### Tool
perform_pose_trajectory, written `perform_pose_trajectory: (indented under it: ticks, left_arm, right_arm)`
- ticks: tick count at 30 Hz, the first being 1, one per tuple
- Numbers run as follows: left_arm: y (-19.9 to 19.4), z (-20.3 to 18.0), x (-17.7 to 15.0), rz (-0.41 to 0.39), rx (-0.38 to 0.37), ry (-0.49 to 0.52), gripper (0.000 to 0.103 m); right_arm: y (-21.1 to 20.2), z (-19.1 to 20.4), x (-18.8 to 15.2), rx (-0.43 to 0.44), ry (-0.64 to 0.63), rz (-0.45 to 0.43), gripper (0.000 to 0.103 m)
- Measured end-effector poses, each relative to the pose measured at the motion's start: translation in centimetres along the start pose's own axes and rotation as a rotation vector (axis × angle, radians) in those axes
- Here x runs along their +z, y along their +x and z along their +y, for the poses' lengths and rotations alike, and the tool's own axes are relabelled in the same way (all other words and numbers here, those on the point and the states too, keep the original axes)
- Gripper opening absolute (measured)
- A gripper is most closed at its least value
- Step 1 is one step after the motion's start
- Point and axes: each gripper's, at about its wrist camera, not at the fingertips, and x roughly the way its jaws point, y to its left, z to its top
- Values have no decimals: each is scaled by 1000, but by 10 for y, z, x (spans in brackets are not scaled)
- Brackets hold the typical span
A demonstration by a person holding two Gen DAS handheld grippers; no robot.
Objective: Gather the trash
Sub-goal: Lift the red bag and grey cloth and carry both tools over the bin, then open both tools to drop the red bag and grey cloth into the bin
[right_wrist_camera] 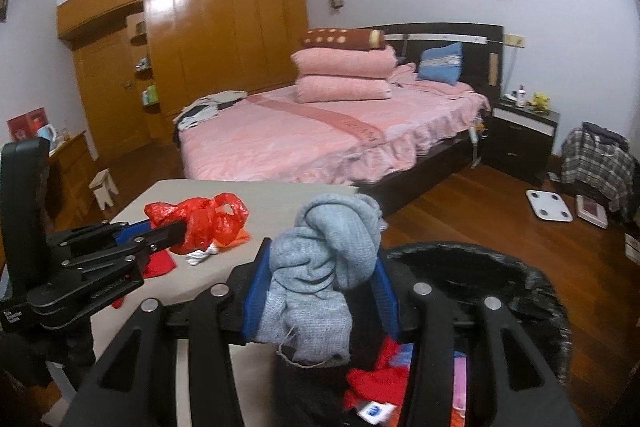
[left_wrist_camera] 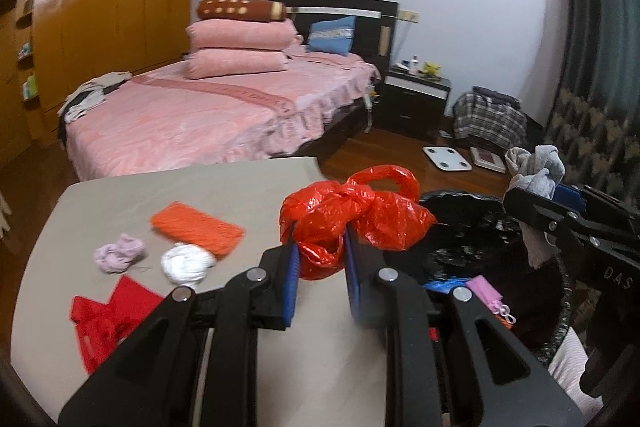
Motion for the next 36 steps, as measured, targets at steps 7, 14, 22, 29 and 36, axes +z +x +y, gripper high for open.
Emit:
perform_pose_trajectory:
  ticks: [7,14,22,29,36]
  left_arm:
    - [19,-45,-1,17,-91,52,19]
    - [42,-84,-9,50,-179,95,19]
    - [68,-114,-15,89,-226,136,20]
    - [79,-120,-22,137,-295,140,47]
    - [72,-110,-27,125,-273,132,66]
  right_arm:
    - [-14,-43,-12,-96,35,10,47]
    - [-21,-78,-26,-167,60,26,47]
    - [-25,-107,-39,-208,87,43,47]
    - [-22,-121,-43,-228,100,59,52]
    - [-25,-125,-41,-243,108,42,78]
